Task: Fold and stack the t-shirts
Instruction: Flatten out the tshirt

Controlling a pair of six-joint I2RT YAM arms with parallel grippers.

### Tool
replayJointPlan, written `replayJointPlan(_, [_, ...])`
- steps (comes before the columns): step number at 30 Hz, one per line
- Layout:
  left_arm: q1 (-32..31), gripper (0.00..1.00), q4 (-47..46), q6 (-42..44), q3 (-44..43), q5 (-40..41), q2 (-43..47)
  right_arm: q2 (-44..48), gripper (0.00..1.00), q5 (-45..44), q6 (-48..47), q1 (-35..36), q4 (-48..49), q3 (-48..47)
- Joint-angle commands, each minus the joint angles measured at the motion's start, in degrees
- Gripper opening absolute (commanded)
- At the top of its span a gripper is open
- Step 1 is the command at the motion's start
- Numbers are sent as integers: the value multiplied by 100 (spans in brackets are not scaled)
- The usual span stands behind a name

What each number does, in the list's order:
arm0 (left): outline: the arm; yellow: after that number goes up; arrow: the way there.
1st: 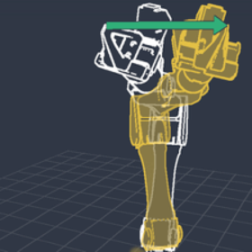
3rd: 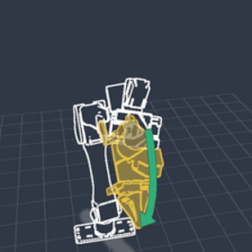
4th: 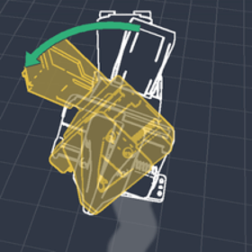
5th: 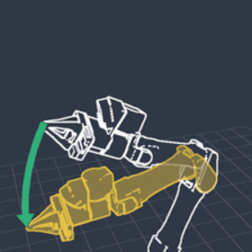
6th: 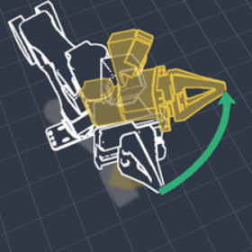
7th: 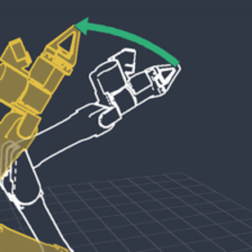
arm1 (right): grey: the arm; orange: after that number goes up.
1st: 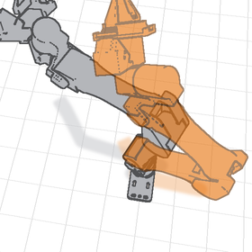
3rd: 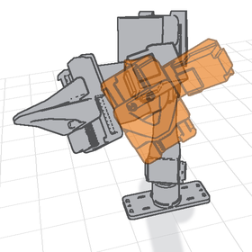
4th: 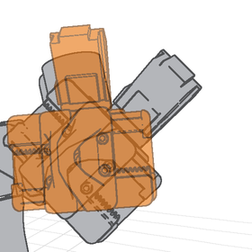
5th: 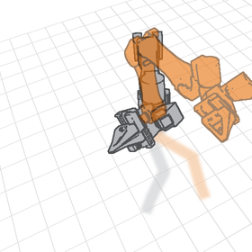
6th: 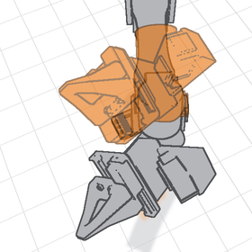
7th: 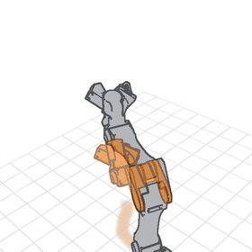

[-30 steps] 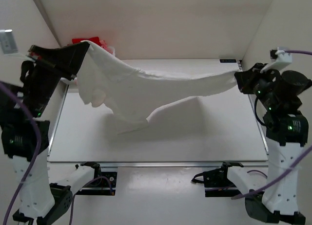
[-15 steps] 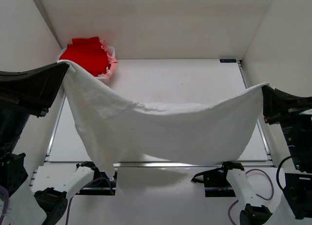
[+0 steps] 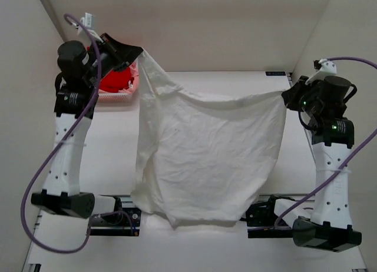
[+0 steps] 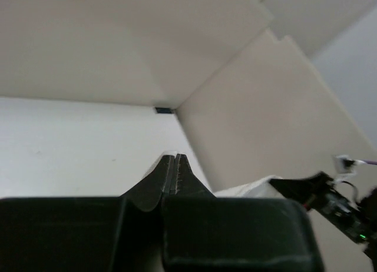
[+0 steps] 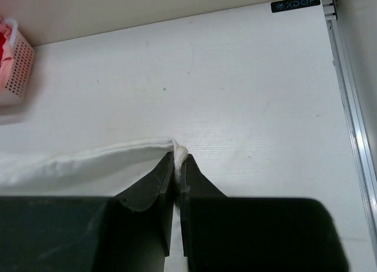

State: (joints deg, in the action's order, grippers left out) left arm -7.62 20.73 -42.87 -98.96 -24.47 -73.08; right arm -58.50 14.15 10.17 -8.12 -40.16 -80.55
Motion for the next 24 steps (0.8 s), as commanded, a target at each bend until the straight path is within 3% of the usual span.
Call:
replayJointPlan(1, [24, 0, 26, 656, -851, 328, -83, 146, 0, 105, -95, -145, 1167, -311])
replayJointPlan(6, [138, 0, 659, 693, -2853, 399, -619, -153, 0, 247, -50, -349, 958, -1627])
replayJointPlan(9, [165, 0, 678, 430, -3261, 215, -550, -109, 0, 62, -95, -146, 782, -1938])
replayJointPlan(13, [164, 0, 634, 341, -2744, 92, 30, 180, 0, -88, -86, 29, 519, -1964])
replayJointPlan(19, [-3, 0, 783, 490, -1180, 214, 1137, 883, 0, -255, -147, 153, 168, -1314])
replayJointPlan(24, [-179, 0, 1284, 675, -1555, 460, 1480, 1464, 0, -343, -130, 214, -52, -1243])
